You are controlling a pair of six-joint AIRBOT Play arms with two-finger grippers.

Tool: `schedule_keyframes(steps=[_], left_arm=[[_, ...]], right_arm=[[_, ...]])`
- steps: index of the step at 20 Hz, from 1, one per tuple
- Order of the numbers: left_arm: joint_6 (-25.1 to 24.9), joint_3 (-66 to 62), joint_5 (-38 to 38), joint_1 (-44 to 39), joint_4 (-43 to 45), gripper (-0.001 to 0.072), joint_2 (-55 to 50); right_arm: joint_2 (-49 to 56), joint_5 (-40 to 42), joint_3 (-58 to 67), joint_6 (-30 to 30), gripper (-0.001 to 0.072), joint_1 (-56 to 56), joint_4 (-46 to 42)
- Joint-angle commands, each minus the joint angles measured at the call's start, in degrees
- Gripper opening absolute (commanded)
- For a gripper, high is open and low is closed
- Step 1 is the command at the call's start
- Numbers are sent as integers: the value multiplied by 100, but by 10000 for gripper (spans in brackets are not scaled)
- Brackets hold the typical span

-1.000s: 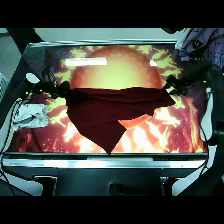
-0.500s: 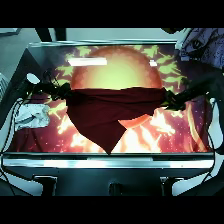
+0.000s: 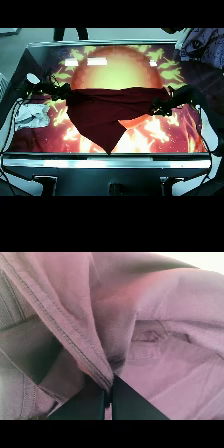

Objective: Fold the clothes and pants, and hang the long-sleeved shirts on hangers.

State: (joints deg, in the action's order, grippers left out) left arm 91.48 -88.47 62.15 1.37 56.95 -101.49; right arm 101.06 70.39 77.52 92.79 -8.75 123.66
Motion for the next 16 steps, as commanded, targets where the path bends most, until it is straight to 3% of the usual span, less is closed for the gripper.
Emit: schedule_keyframes(steps=[1,2,6,11,14,16], left_arm=[[-2,2,-7,-2,4,19,-2],[-2,0,-4,0,4,19,-2],[-2,-293,114,87,7,18,90],[-2,-2277,599,389,350,16,551],[0,-3543,859,627,503,16,1241],[-2,-3379,839,796,544,17,2194]], right_arm=[[-4,-299,-46,-9,123,37,-28],[-17,-299,-46,-2,33,37,13],[-592,-341,85,0,33,35,55],[-1718,-345,1561,-188,33,33,7],[-2470,-184,2785,-461,33,33,-245],[-3084,59,3429,-664,33,33,-525]])
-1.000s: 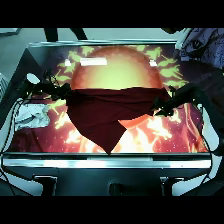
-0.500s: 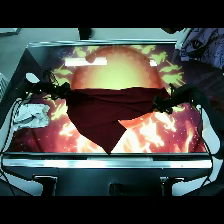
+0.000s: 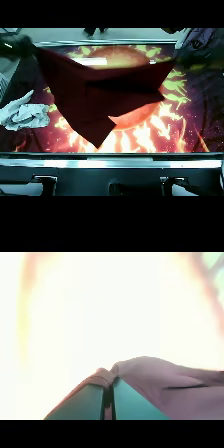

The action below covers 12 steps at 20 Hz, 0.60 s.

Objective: Fold the clothes and pants, and hang the long-sleeved shirts on hangers.

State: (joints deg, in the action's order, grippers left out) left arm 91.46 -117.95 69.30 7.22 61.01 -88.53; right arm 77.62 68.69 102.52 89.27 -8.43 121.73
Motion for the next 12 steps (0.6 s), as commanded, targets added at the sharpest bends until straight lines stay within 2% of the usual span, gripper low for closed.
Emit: schedule_keyframes(steps=[1,4,7,9,12], left_arm=[[0,-225,120,267,238,16,1416],[20,361,153,310,1019,17,2929],[542,452,262,313,1853,16,3917],[730,452,289,313,2146,17,4271],[761,468,363,310,2140,16,4262]], right_arm=[[-1093,389,1172,-450,33,0,-463],[-2216,739,1309,-817,34,4,-684],[-3051,807,1309,-1233,34,4,-807],[-3276,780,1309,-1510,34,4,-833],[-3213,866,1309,-1738,34,4,-817]])
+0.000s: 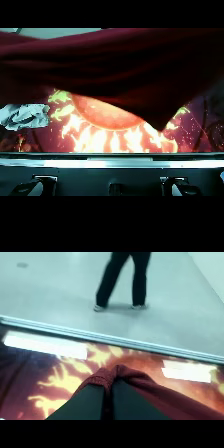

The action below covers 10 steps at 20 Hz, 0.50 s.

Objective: Fold the clothes and pants, and hang the long-sleeved shirts on hangers.

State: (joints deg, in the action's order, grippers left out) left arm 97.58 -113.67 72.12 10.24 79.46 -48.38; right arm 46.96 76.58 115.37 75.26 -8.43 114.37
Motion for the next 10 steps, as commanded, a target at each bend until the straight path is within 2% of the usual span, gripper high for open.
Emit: schedule_keyframes(steps=[1,4,7,10], left_arm=[[142,83,144,2,238,16,118],[-240,295,245,2,-492,17,-625],[-487,483,243,-9,-1121,17,-1875],[-566,498,103,-229,-1132,17,-3423]], right_arm=[[-2,57,24,-339,34,4,-90],[813,229,24,-378,34,4,-83],[2190,289,24,-192,34,4,-83],[3764,-9,24,57,34,4,-35]])
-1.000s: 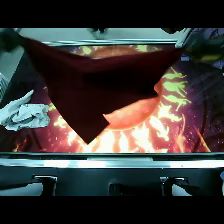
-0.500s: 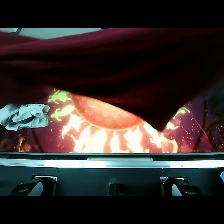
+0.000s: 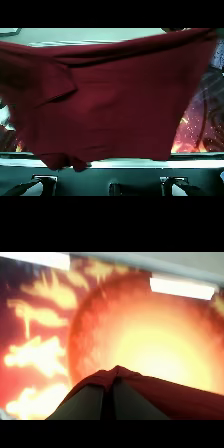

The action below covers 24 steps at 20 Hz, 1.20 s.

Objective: Fold the clothes and pants, and hang the long-sleeved shirts on hangers.

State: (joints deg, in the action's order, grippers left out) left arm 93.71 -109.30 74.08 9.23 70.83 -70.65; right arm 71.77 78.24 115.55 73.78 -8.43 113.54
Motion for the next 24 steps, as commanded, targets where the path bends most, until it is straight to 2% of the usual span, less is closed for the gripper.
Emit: schedule_keyframes(steps=[1,4,6,11,12,13,14,16,18,19,22,24], left_arm=[[-177,59,-212,-212,-280,18,-1707],[-168,57,-586,-446,-297,18,-3130],[-157,57,-778,-566,-299,19,-3803],[-149,57,-855,-697,-514,30,-4468],[76,44,-846,-688,-503,135,-4452],[363,-24,-745,-643,-505,415,-4424],[505,-129,-562,-575,-507,615,-4387],[514,-339,-24,-334,-498,624,-4197],[378,-356,356,31,-501,624,-3816],[170,-356,553,208,-481,624,-3637],[-192,-138,1176,756,-468,624,-3108],[-162,590,1123,1088,-470,624,-2601]], right_arm=[[1818,-343,7,219,34,4,81],[3189,-855,7,302,34,4,131],[3901,-1043,7,138,35,7,262],[4815,-1038,7,136,41,11,372],[4828,-1040,7,138,97,11,376],[4789,-1023,9,142,185,-2,415],[4684,-955,9,278,213,-39,417],[4352,-503,7,1051,301,-127,409],[3976,393,7,2068,316,-323,348],[3783,780,-59,2389,308,-463,398],[2844,898,-1132,2450,316,-1073,682],[2041,850,-2511,2588,321,-1456,682]])
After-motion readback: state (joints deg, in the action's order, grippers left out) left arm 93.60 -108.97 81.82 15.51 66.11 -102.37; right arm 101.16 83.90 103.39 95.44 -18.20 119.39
